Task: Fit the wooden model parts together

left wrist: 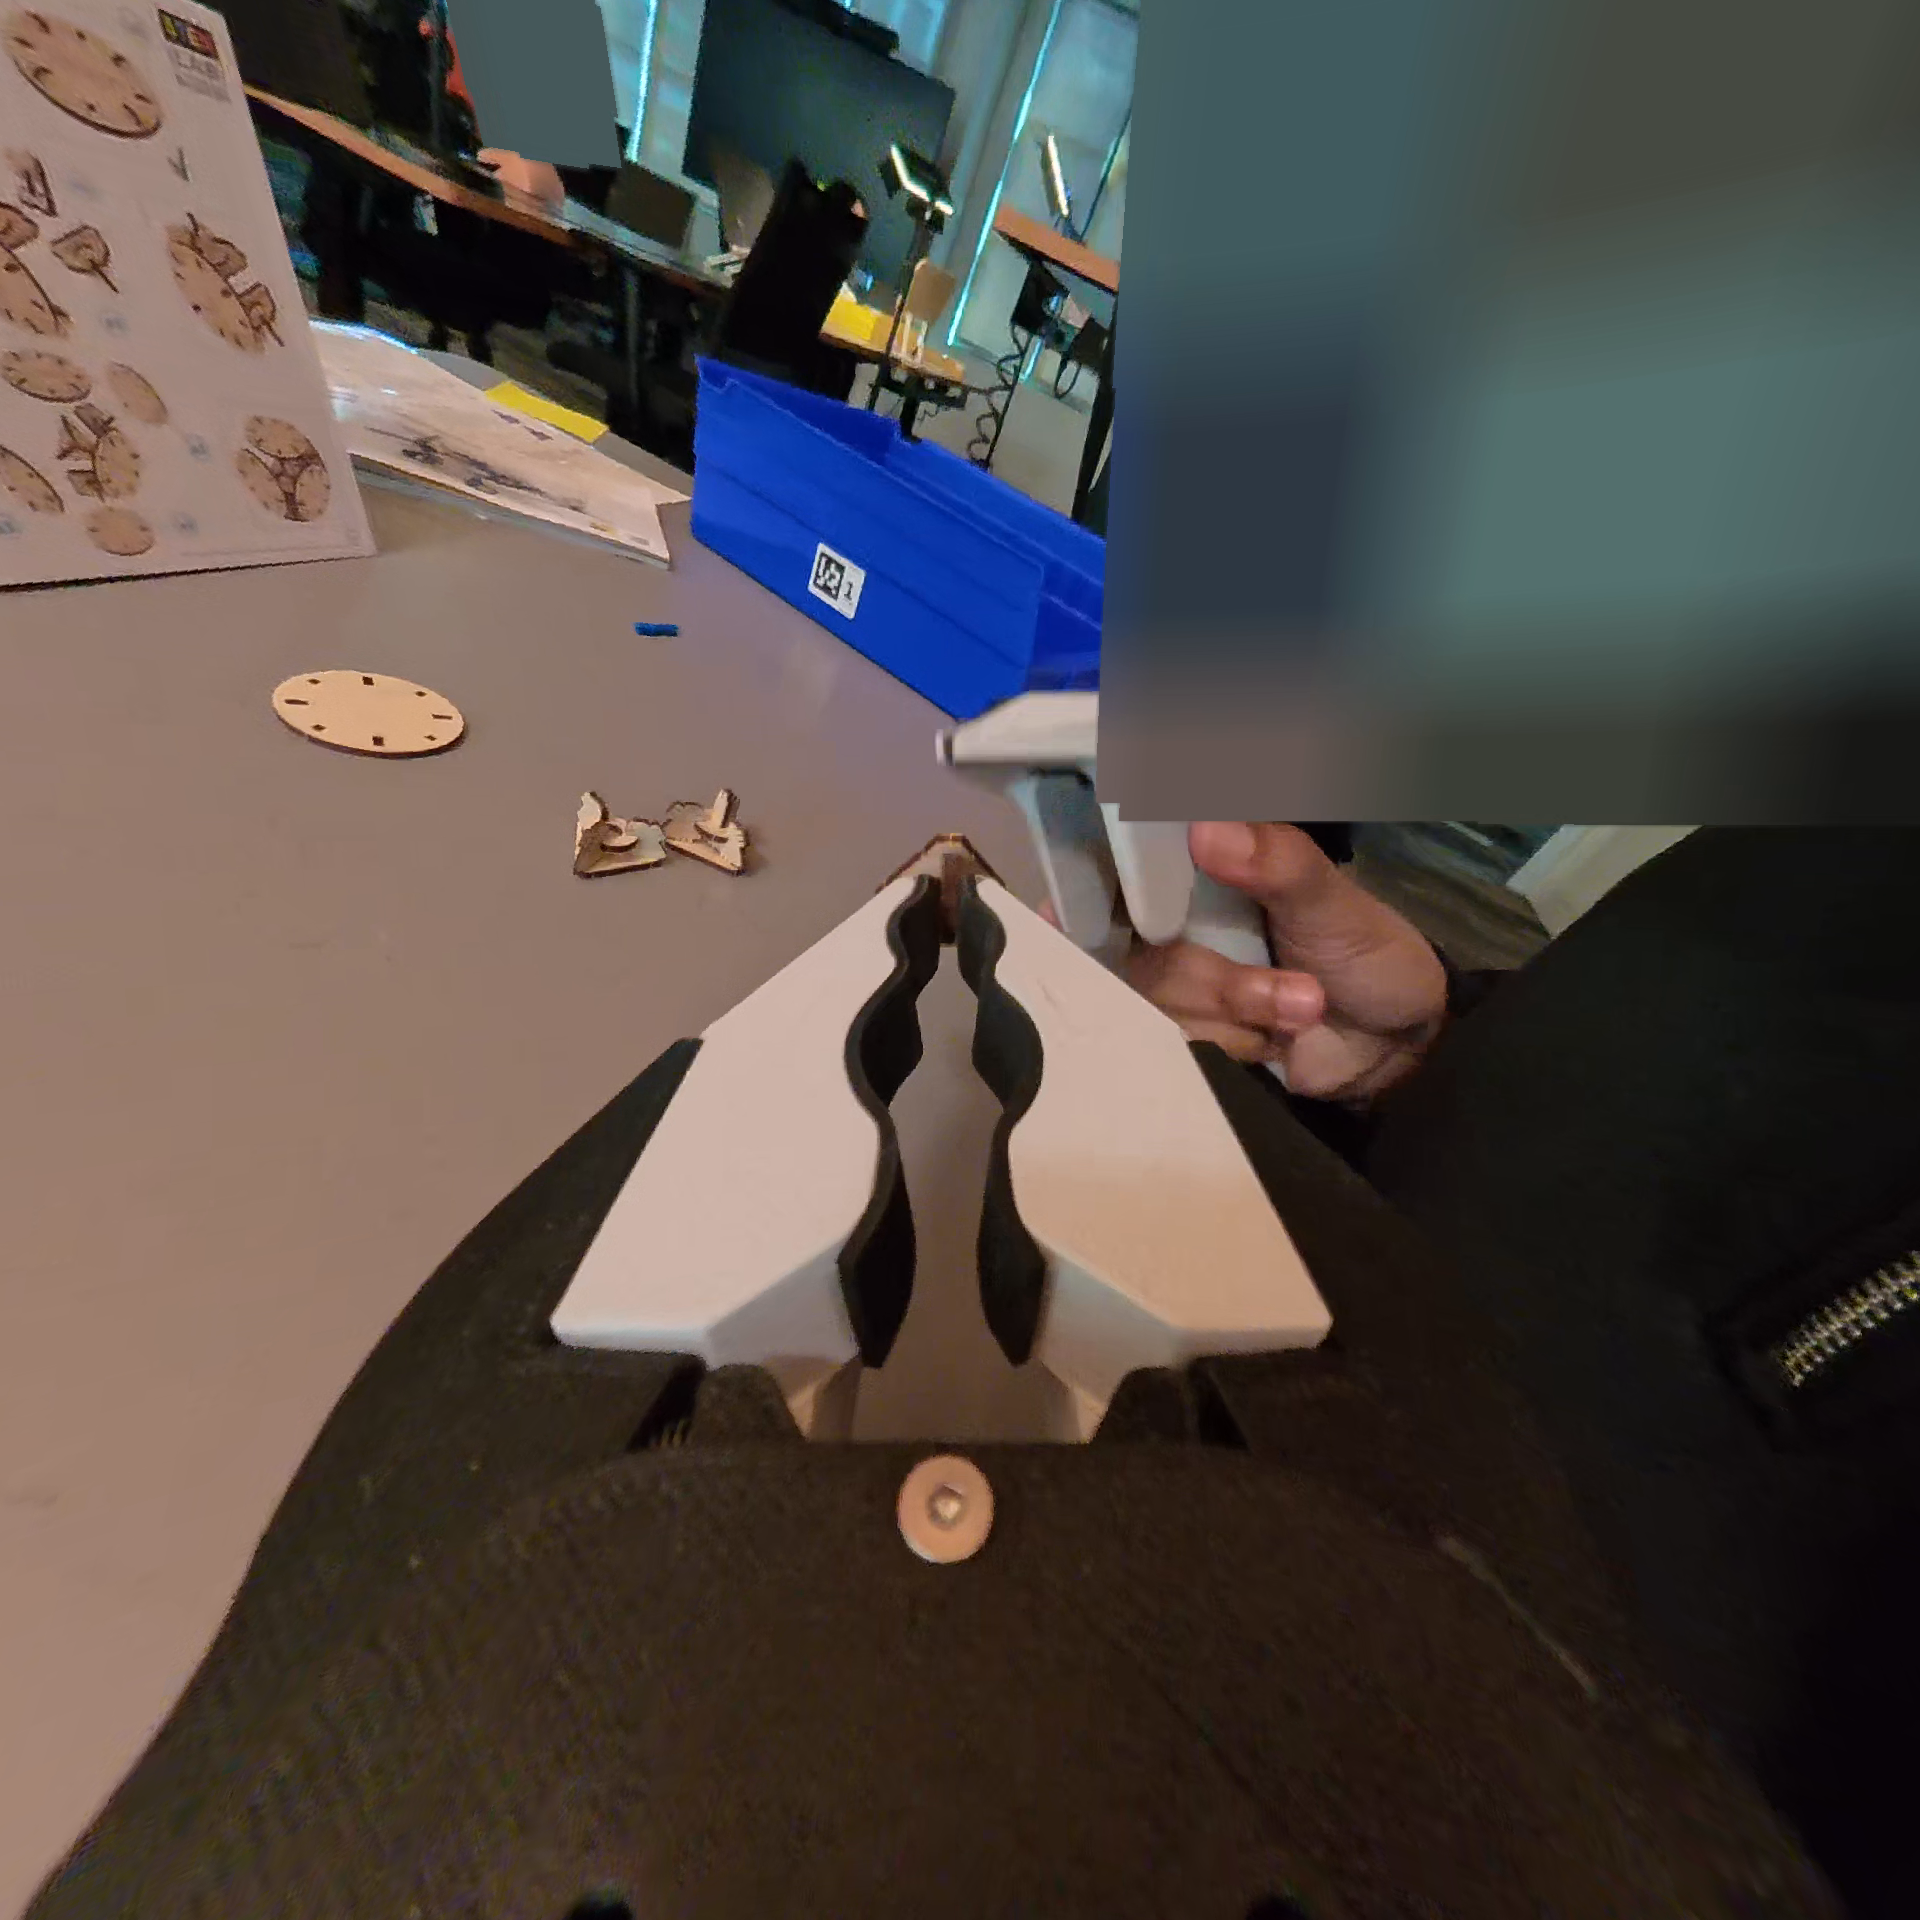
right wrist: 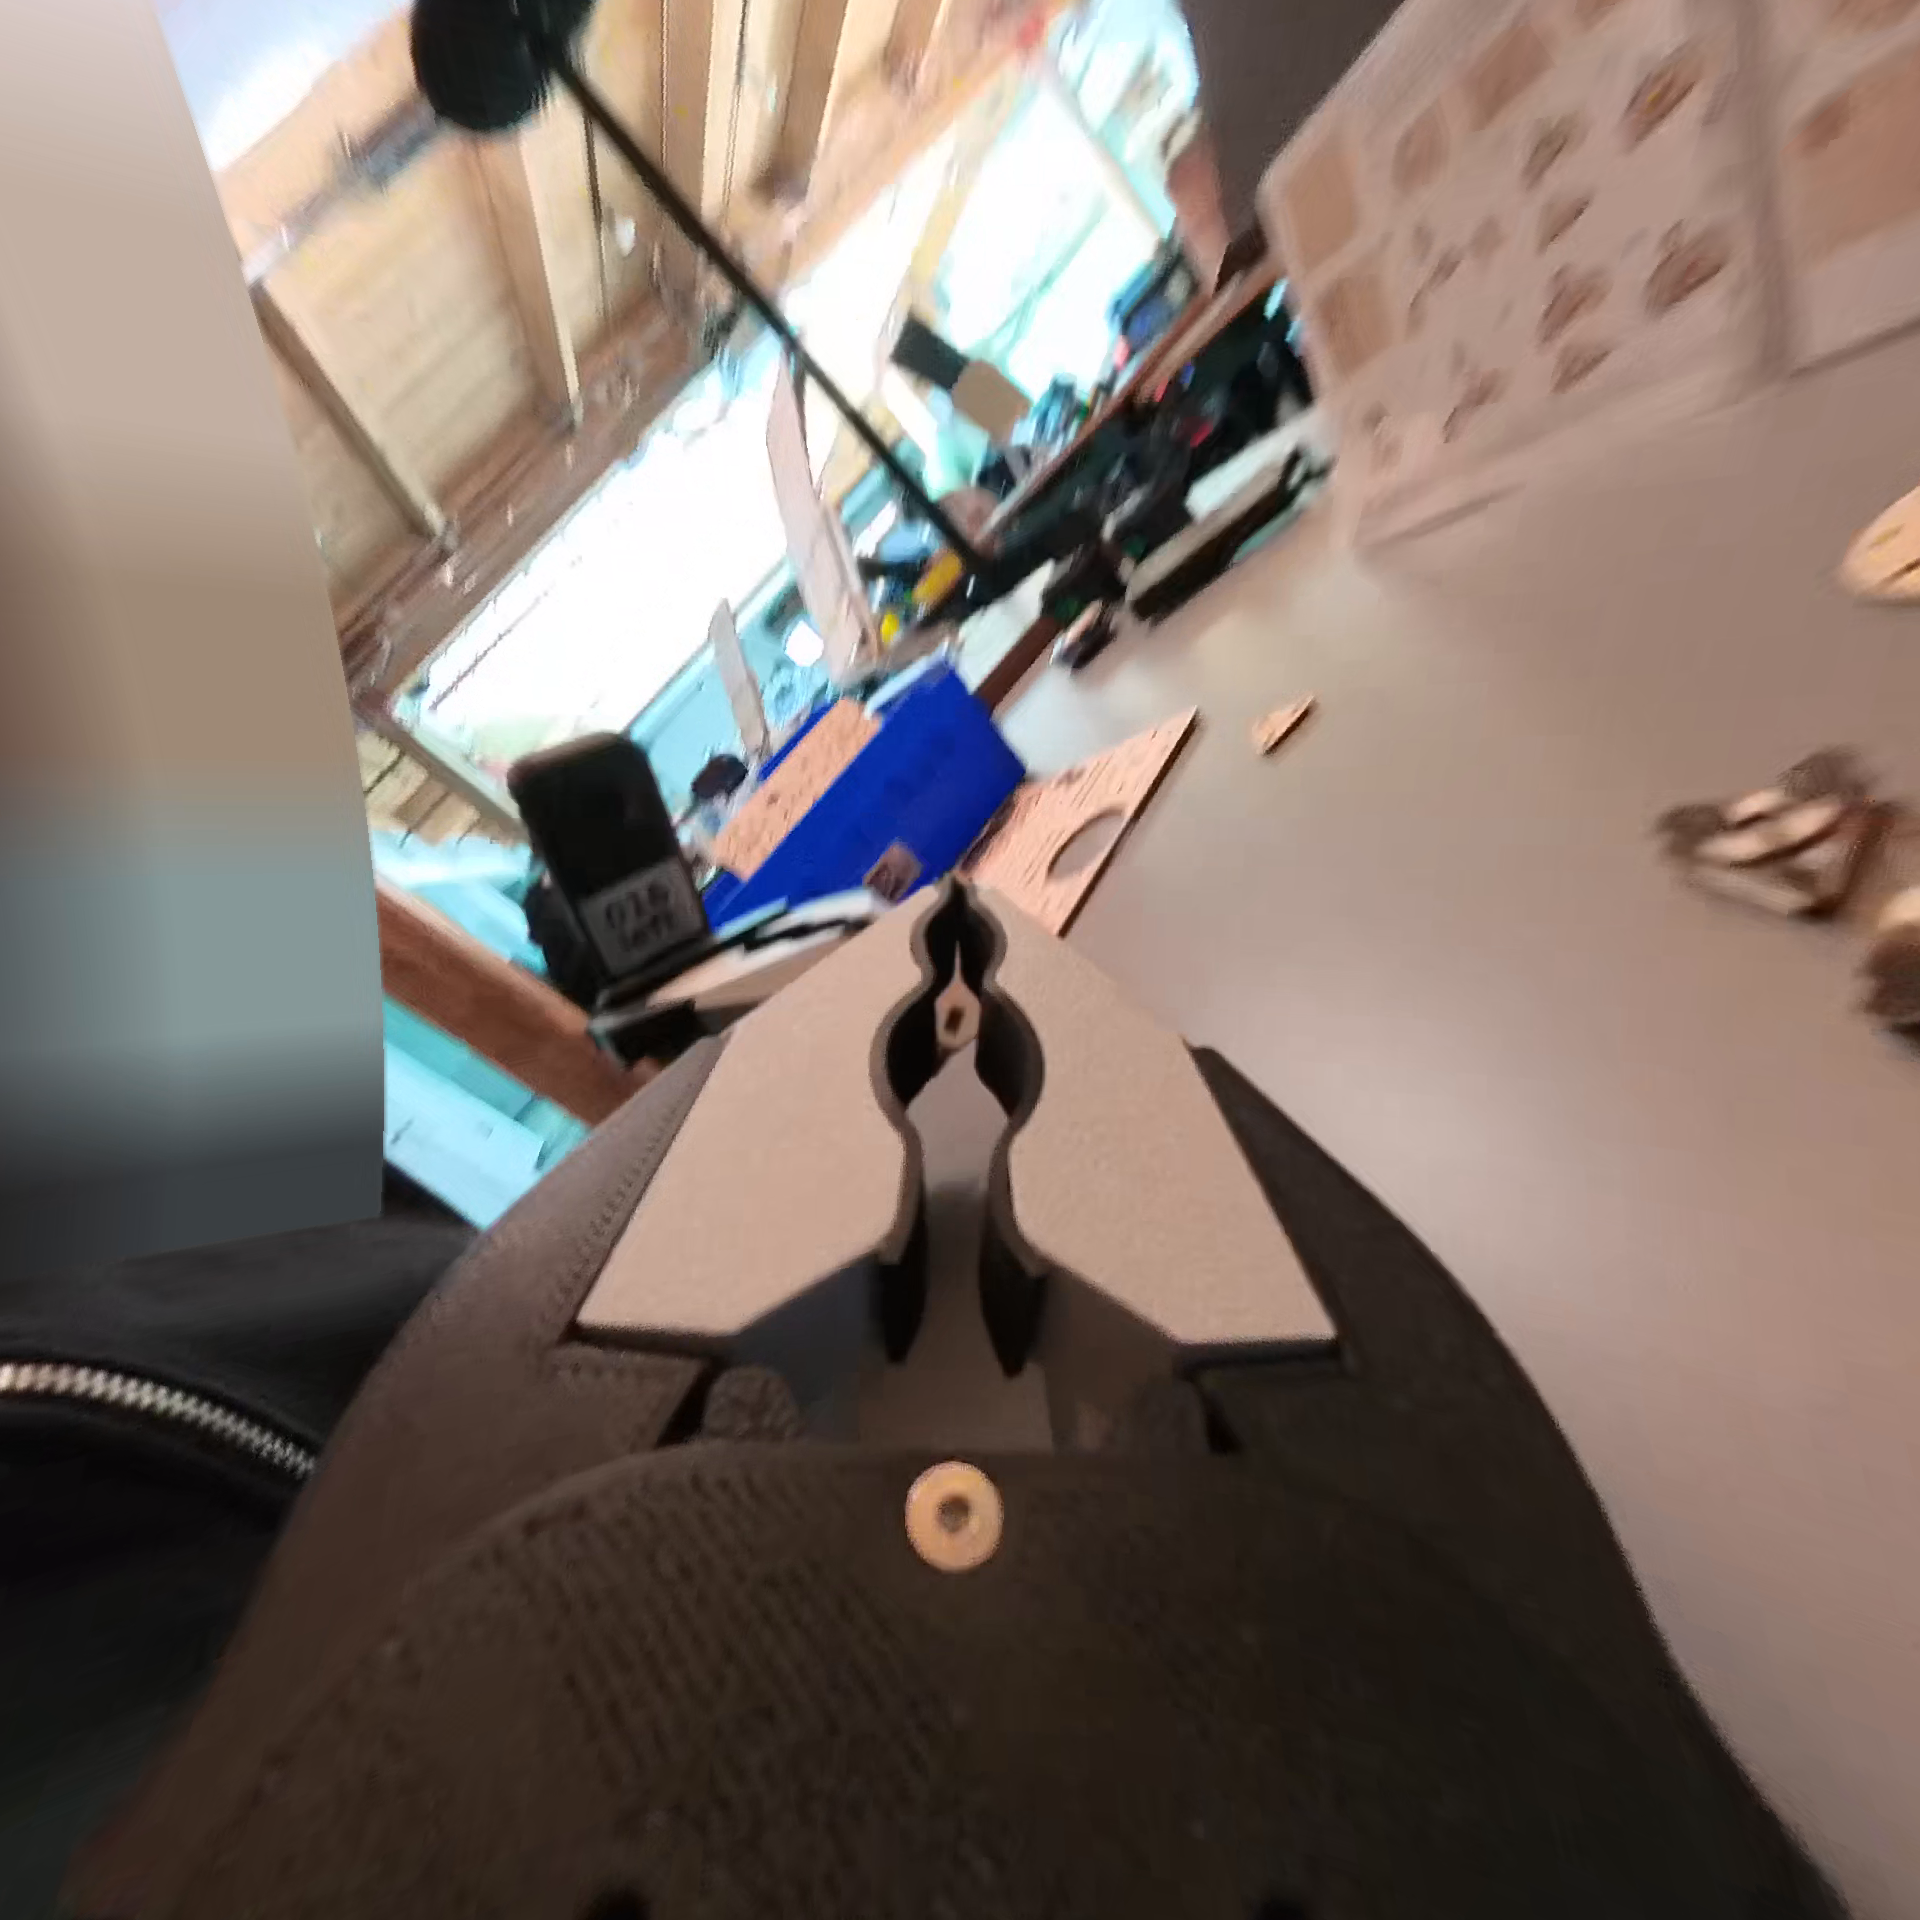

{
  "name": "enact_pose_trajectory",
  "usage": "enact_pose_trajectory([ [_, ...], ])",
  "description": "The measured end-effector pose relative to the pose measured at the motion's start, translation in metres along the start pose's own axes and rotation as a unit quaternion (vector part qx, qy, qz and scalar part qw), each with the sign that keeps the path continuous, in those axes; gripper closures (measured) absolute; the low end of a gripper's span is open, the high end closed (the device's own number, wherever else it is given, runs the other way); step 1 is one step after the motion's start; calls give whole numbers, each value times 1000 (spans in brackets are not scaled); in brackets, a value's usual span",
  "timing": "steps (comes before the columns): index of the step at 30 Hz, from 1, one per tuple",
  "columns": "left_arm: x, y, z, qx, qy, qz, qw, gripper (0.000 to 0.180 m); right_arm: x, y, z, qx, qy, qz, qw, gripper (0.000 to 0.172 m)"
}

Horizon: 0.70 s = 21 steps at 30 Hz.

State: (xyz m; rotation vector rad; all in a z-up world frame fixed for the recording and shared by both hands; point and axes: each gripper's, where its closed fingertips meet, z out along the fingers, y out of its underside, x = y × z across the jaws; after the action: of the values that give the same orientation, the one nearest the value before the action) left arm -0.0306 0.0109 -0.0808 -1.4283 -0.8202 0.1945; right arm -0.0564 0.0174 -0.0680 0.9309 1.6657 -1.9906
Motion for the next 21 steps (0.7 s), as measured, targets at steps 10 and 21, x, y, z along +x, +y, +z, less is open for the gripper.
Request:
enact_pose_trajectory([
  [10,0,0,-1,5,-7,8,1000,179,1,-12,-6,9,4,-14,1000,172],
  [21,-4,-9,-9,51,50,-111,991,179,-15,2,-4,-32,19,-252,967,142],
])
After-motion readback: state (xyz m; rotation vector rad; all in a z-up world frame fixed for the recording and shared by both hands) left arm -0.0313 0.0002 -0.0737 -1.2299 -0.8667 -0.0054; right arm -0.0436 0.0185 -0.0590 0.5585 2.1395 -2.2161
